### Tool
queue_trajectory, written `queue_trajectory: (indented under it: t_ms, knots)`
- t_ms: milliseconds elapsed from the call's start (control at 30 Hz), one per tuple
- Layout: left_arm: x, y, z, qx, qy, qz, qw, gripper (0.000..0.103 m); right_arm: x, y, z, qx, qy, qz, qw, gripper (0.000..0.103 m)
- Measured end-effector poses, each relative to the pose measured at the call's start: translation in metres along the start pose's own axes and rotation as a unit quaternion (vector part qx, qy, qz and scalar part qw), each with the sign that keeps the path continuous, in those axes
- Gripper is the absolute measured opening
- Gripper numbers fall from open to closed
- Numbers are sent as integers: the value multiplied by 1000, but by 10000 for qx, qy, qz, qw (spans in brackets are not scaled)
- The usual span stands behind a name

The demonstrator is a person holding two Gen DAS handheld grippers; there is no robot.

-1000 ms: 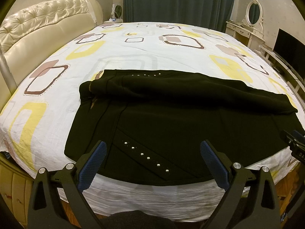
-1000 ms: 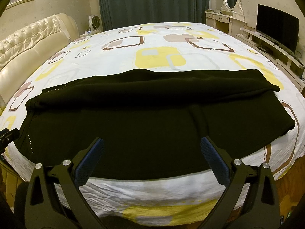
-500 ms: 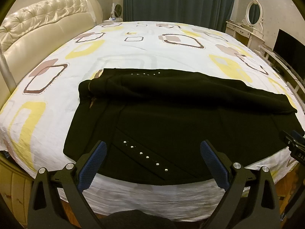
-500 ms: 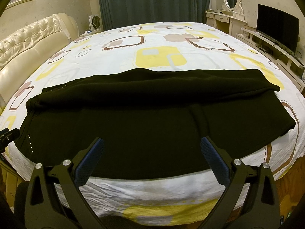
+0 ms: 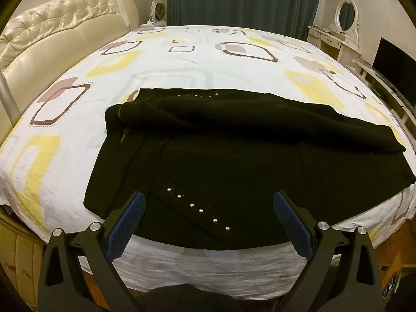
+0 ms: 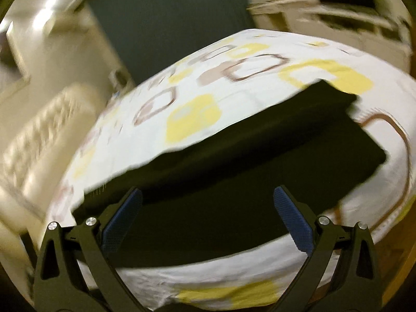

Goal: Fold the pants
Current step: 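Grasp an edge of the black garment with the right tool and lift it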

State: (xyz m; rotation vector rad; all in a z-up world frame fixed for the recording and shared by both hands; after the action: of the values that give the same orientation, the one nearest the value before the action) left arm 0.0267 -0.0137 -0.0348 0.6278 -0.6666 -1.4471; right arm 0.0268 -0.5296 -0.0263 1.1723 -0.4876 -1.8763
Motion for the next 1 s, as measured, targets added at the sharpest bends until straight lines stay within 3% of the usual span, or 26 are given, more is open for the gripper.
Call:
queue_trajectory:
  t_ms: [67, 167, 333, 433, 533, 700, 733, 800, 833, 867, 1000]
  knots:
    - [-1, 0, -1, -5, 5, 8, 10000, 98, 48, 16, 10, 170, -150, -803, 9965, 101]
    - [-3, -1, -3, -57, 2, 40, 10000, 98, 131, 29, 18, 333, -191, -2184, 9751, 101]
    - [-7, -5, -10, -157, 67, 46, 9998, 98, 217, 39, 5, 328, -360, -3105, 9493, 101]
    - [-8, -8, -14, -212, 108, 45, 9997, 98, 236, 34, -13, 139, -189, -3466, 9377, 101]
    - [-12, -9, -17, -252, 141, 65, 9996, 98, 233, 30, -31, -77, -173, -3381, 9409, 101]
    - [-17, -10, -20, -325, 131, 149, 9993, 98, 211, 34, -44, -405, -814, -2353, 9677, 99]
    - [-17, -10, -20, -341, 112, 168, 9992, 98, 205, 35, -45, -447, -928, -2078, 9727, 95]
    - [-18, -10, -21, -352, 86, 190, 9992, 98, 194, 37, -48, -578, -1042, -1588, 9801, 55]
    - [-18, -10, -21, -345, 81, 178, 9992, 98, 192, 37, -49, -633, -920, -1550, 9816, 46]
    - [-18, -9, -20, -340, 79, 165, 9993, 98, 189, 37, -50, -654, -798, -1584, 9820, 29]
    - [-17, -9, -19, -331, 74, 153, 9993, 98, 158, 45, -47, -441, -886, -940, 9906, 20]
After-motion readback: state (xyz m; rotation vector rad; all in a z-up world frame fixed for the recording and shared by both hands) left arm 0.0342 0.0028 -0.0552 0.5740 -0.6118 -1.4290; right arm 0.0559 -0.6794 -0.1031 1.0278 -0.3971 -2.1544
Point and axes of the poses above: each gripper's, at about its wrist camera, not at the fingertips, and z roughly against the way its jaws point, x to its right, y to its top, the point moved 5 cm from there along -z, roughly the way its jaws point, and after that the axes turned 8 degrees about x, right-handed, at the moved point
